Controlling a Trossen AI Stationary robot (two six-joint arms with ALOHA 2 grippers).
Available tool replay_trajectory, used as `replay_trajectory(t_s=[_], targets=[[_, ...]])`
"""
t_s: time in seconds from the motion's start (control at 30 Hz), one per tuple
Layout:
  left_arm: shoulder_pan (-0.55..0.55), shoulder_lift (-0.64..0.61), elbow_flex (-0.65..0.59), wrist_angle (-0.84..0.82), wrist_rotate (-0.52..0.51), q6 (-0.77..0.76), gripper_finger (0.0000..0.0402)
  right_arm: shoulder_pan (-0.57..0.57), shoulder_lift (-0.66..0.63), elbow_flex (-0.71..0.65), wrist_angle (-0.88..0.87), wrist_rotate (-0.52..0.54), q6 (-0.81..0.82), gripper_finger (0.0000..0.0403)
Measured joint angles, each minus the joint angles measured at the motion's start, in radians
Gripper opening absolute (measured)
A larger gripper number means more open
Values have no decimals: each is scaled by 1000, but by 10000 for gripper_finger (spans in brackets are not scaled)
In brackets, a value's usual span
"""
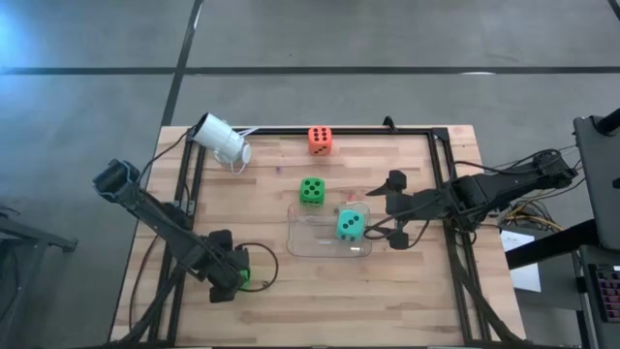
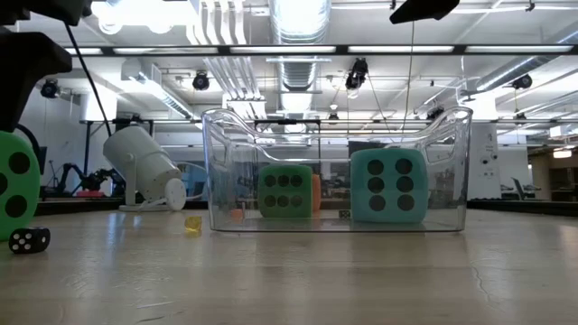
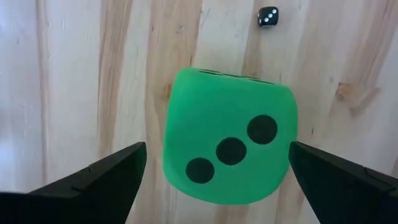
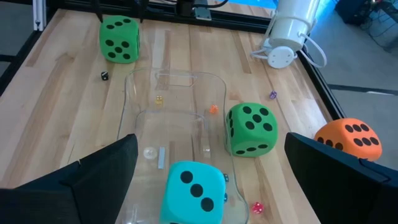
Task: Pick & Place Dice
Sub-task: Put the bottom large green die into the transparent bin
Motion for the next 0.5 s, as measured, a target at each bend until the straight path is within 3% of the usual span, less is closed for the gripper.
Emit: replay_trajectory(t_s=[0.5], targets=[[-25, 1, -21, 38, 7, 26, 400, 0, 0, 0, 0, 0, 0, 400]])
